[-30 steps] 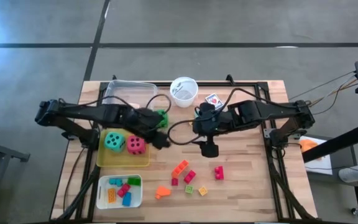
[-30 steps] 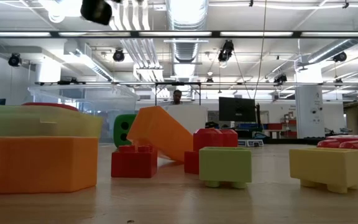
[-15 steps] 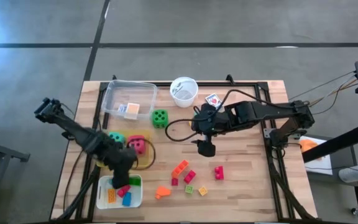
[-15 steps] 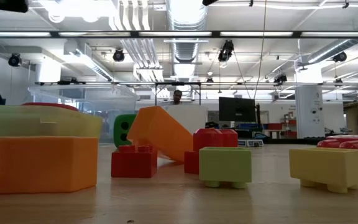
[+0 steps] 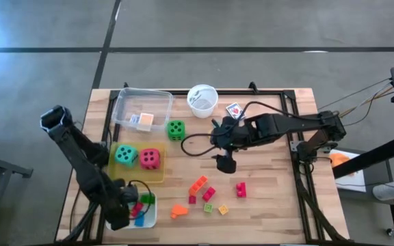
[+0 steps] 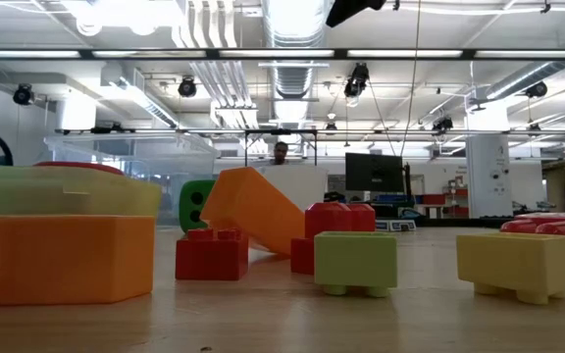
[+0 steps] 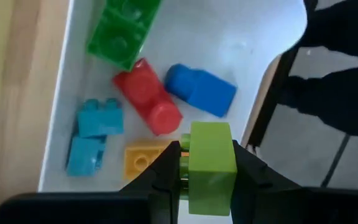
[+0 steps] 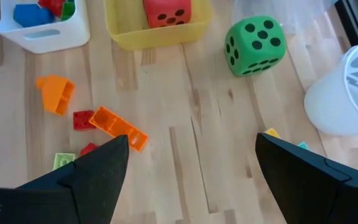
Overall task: Pick & Place Toys
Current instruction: Put the dark green game piece into the white bin
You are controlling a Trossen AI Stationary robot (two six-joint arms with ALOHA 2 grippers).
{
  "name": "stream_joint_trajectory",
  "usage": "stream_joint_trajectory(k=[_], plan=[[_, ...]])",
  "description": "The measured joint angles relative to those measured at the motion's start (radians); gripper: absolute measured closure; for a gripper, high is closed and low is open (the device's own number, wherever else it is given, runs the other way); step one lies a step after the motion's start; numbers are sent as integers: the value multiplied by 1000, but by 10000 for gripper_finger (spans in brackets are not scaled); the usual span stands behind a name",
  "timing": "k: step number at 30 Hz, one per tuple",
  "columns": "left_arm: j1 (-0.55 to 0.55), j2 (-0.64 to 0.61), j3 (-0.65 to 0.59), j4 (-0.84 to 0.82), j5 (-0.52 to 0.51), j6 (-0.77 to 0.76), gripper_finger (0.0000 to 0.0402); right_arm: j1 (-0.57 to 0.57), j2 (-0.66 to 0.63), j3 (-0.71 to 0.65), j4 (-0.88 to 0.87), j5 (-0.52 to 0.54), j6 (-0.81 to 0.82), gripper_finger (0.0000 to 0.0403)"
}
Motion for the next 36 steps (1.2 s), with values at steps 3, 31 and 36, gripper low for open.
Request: stream_joint_trajectory(k=[3, 31, 36], plan=[[-23, 17, -23, 5, -4, -15, 326, 2, 0, -12, 1, -2, 1, 59], [-46, 253, -31, 103, 117, 132, 325, 2, 1, -39, 3, -3, 6, 59], [-45, 258, -36, 100, 114, 92, 262, 2, 1, -43, 9, 2, 44, 59]])
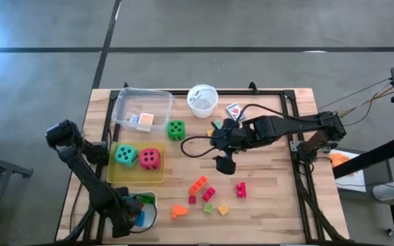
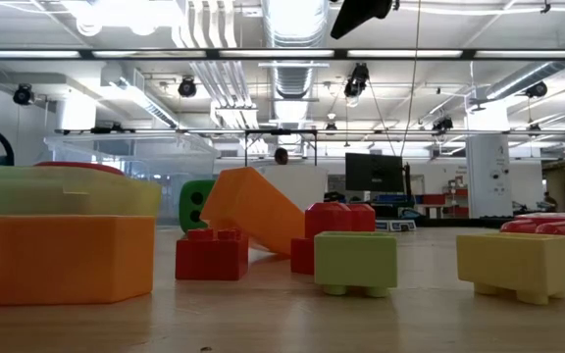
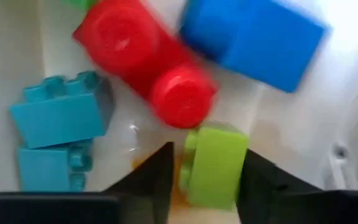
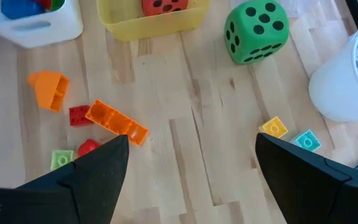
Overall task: Pick & Place Toys
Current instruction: Put the dark green game piece into the white bin, then put the right red game piece into the white bin
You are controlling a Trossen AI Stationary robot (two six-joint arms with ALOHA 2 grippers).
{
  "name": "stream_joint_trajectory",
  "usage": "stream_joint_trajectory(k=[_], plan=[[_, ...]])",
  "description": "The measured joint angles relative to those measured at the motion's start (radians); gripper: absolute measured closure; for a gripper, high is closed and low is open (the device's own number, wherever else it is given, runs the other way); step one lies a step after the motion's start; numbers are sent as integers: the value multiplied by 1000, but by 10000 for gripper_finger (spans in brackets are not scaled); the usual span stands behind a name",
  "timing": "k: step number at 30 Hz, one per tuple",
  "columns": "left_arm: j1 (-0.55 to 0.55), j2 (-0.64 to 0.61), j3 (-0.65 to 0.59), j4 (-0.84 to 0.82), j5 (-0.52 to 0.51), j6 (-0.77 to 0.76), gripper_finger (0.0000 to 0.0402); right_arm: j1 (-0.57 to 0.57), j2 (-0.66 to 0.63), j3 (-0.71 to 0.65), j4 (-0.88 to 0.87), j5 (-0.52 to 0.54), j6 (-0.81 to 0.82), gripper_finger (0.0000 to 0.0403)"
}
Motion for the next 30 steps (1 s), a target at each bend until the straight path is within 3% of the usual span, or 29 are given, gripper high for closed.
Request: stream_joint_trajectory(k=[8, 14, 23, 30], plan=[[2, -1, 0, -11, -8, -1, 133, 0, 0, -5, 10, 5, 170, 59], [2, -1, 2, -41, 4, -2, 68, 0, 0, -33, 9, 5, 257, 59], [8, -1, 114, -152, 23, -34, 51, 1, 0, -59, 5, 23, 249, 59], [27, -2, 272, -374, 15, -43, 51, 44, 0, -98, -24, -128, 140, 59]])
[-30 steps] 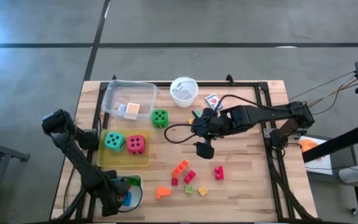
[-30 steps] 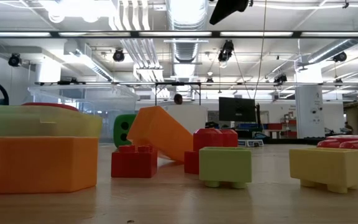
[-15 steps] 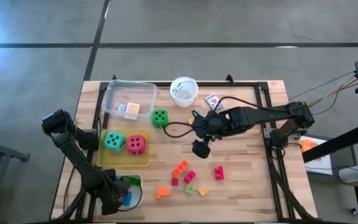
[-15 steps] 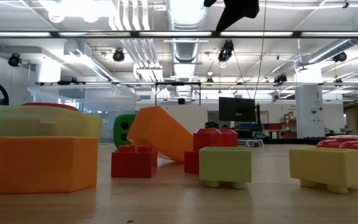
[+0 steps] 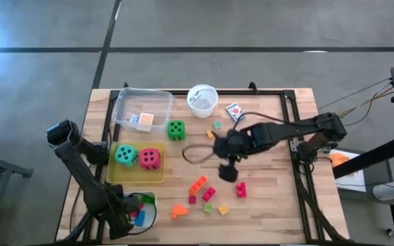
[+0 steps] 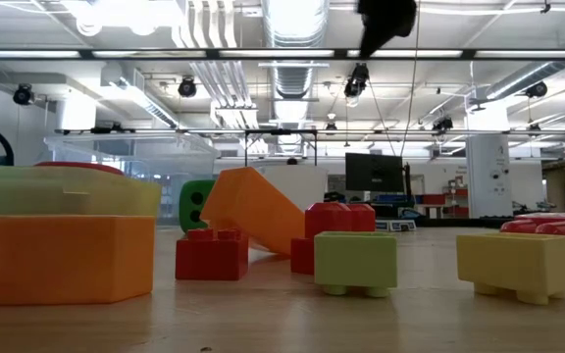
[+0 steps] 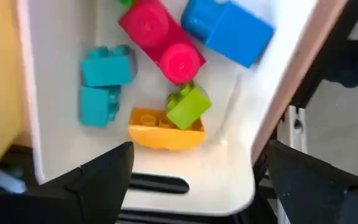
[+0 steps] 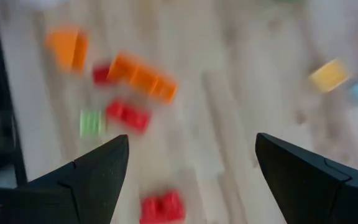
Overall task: Pick & Place Toys
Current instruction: Put the right red game piece into the white bin
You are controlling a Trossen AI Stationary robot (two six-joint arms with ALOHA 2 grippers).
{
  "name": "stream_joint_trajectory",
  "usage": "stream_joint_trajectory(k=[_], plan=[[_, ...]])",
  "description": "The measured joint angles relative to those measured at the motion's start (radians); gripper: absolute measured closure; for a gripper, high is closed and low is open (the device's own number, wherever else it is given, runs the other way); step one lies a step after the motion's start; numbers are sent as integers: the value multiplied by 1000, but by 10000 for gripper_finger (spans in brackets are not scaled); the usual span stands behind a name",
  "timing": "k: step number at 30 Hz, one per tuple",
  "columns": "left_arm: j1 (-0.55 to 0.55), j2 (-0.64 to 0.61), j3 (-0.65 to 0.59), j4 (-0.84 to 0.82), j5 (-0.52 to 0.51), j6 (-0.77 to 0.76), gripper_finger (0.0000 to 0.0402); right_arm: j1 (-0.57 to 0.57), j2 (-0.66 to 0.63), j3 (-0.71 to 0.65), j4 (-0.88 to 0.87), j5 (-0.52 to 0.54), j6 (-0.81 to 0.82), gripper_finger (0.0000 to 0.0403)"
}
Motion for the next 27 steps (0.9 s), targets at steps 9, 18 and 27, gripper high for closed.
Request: stream_joint_trajectory(k=[9, 18, 27], plan=[[58, -19, 171, -121, -352, 14, 50, 113, -4, -179, -53, -50, 314, 59], [247, -142, 132, 188, -562, 121, 50, 292, -13, -320, 109, -33, 883, 59], [434, -268, 23, 467, -524, 218, 50, 343, -13, -445, 162, 102, 1095, 59]])
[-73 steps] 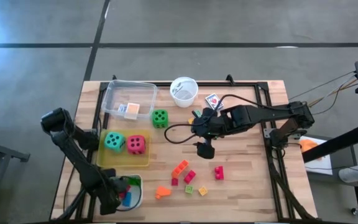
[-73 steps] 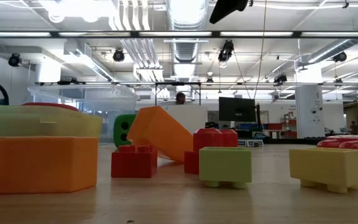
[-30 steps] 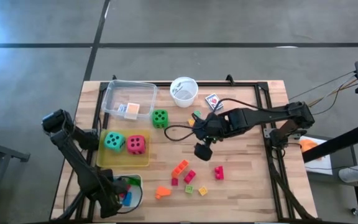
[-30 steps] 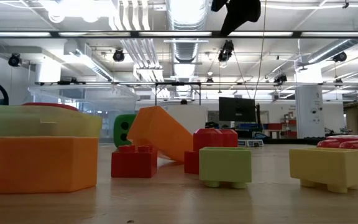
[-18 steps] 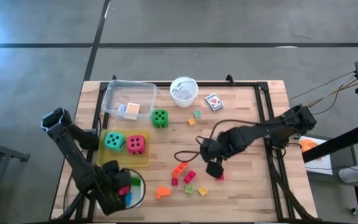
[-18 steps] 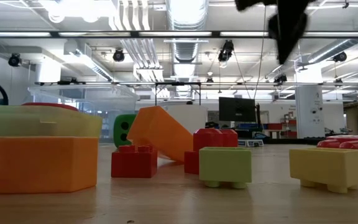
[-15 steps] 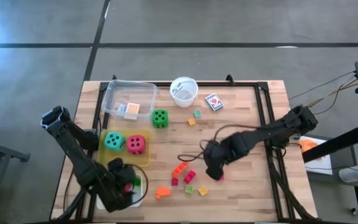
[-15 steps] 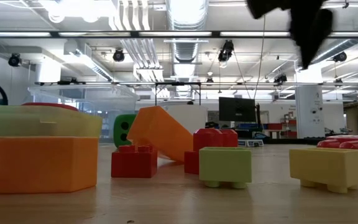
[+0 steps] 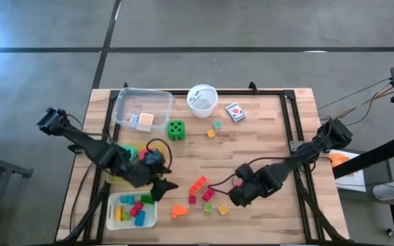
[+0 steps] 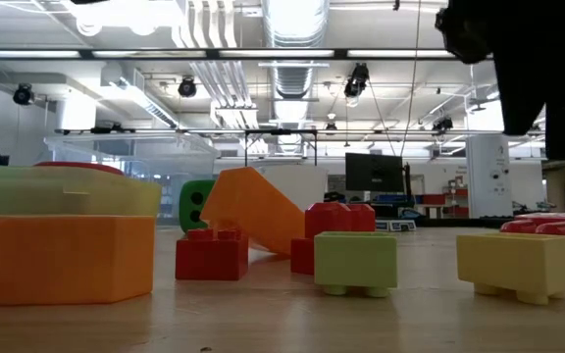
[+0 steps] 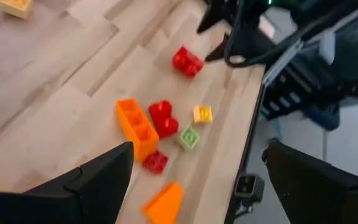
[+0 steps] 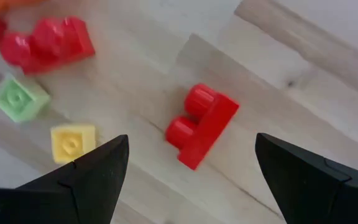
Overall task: Pick & Place Toys
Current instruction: Put the right red game piece into the white bin
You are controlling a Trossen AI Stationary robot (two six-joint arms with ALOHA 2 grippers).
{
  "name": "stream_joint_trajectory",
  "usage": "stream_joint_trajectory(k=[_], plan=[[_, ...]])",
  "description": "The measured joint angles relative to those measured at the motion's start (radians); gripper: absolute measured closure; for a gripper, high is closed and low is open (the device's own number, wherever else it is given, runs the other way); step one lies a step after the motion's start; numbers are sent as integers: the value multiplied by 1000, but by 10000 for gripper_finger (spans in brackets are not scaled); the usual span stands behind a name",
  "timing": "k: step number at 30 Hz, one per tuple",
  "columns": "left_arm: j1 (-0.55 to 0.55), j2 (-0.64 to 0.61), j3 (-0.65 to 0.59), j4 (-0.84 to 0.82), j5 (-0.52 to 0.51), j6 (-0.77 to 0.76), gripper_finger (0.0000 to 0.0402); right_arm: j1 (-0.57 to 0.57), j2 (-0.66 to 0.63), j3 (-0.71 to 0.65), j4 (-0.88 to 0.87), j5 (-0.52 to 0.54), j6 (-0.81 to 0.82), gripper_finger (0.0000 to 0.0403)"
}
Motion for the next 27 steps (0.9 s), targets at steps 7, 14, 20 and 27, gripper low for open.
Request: stream_joint_trajectory(k=[7, 14, 20, 27], plan=[[44, -29, -78, 84, 0, -13, 50, 5, -2, -112, 191, 4, 115, 59], [46, -30, -113, 82, 2, -50, 50, 4, -2, -184, 216, 10, 181, 59], [49, -34, -113, 85, 1, -42, 50, 4, 13, -195, 243, 20, 187, 59], [51, -34, -113, 85, 0, -43, 50, -13, 59, -196, 265, 25, 159, 59]])
